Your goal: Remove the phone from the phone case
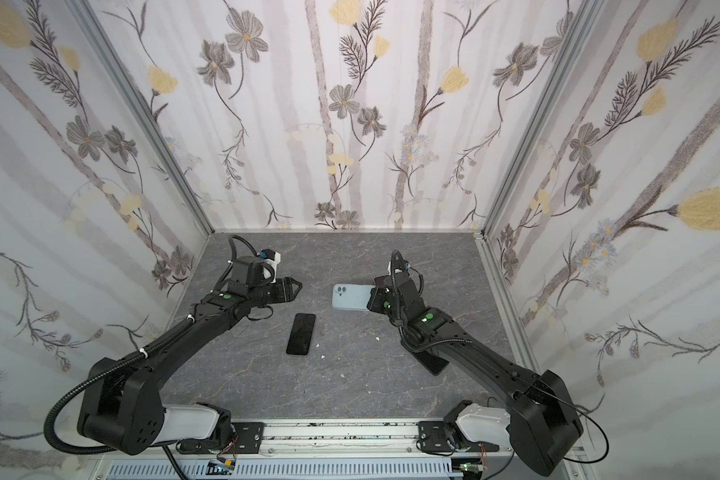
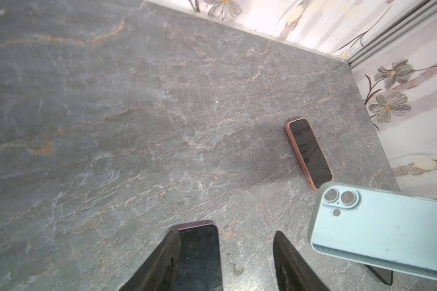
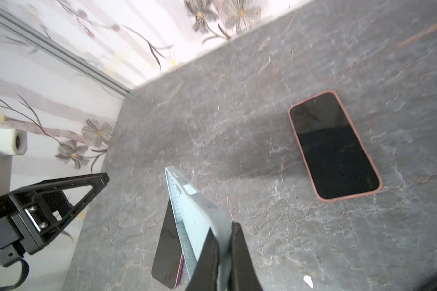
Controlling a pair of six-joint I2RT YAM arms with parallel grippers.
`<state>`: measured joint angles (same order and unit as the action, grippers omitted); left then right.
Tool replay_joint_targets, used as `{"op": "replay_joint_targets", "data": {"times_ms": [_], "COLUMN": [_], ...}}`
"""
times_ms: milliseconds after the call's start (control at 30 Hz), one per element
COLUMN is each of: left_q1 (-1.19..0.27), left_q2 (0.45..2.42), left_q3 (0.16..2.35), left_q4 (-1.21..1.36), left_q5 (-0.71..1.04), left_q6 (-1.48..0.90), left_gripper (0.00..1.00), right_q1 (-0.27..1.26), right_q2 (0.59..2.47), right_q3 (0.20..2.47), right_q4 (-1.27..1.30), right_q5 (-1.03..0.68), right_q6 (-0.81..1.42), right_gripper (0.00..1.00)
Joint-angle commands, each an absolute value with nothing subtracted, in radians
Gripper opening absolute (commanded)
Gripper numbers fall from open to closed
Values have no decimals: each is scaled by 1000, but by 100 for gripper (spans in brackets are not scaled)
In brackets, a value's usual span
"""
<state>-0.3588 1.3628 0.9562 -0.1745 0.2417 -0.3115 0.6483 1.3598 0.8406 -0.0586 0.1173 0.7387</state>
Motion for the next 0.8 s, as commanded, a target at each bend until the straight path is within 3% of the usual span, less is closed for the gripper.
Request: {"op": "replay_joint_targets", "data": {"times_ms": [0, 267, 400, 667, 767], "left_q1": [-434, -571, -579, -580, -611], "left_q2": [1394, 1459, 1451, 1426, 1364], "left_q3": [1026, 1109, 1108, 1134, 1091], "left_q4": [-222, -262, -261, -185, -46], "left_q5": [139, 19, -141, -53, -32], "left_q6": [-279, -354, -487, -662, -741], "left_gripper": [61, 61, 62, 69, 69], "right_q1": [640, 624, 629, 663, 684], "right_q2": [1293, 1245, 1253, 1251, 1252], "right_q3": [798, 777, 763, 689, 675], "right_q4": [78, 187, 238, 382, 436], "right_q5": [226, 272, 316, 413, 444], "right_q6": [708, 742, 832, 909, 956], "right_gripper": [0, 0, 0, 0, 0]}}
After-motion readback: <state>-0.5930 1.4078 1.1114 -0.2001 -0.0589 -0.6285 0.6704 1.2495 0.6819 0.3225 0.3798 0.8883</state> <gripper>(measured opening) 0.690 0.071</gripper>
